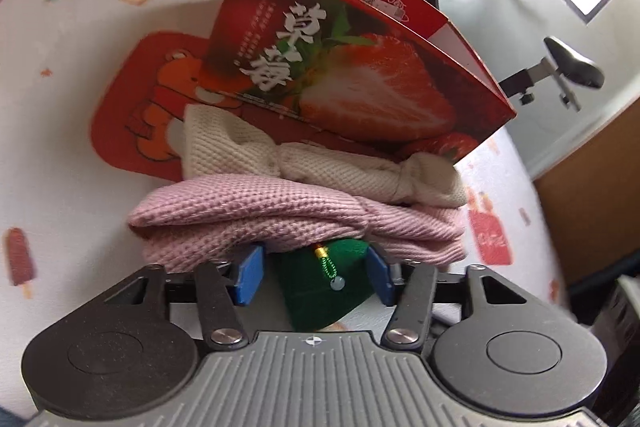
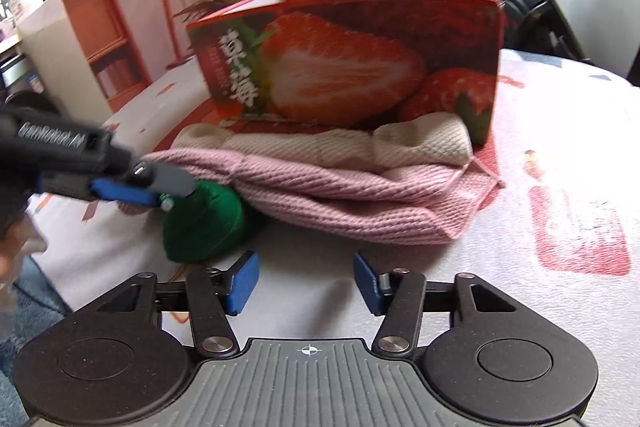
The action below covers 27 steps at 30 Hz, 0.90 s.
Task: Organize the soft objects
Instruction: 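Close the right gripper on the green felt pouch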
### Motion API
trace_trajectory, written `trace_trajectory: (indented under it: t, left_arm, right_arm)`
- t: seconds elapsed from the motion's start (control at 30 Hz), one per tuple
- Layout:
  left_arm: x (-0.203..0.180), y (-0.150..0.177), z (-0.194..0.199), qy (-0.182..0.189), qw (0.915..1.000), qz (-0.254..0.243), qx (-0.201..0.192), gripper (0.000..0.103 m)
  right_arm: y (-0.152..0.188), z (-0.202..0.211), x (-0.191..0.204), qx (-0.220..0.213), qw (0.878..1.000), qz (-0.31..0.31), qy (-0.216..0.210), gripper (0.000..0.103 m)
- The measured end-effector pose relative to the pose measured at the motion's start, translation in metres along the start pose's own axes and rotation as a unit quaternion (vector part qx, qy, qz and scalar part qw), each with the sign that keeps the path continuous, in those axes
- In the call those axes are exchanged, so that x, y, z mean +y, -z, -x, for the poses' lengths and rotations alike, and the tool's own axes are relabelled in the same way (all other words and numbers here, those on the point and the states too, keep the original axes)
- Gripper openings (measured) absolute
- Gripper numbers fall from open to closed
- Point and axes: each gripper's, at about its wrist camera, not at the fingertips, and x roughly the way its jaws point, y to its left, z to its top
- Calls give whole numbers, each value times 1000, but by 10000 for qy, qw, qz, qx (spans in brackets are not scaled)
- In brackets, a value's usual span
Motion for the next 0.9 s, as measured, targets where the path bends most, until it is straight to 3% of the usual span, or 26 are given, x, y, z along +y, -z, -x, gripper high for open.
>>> trace_trajectory:
  t: [0.27,0.9]
  left_arm:
    - [-12,3,-19,406,9991,-2,157,54]
    - [-30,16,-24,509,9969,-592,130,53]
  right_arm:
    - [0,-13,15,116,9991,358,-220,49]
    - [2,-12,26,10,9969,694,-381,53]
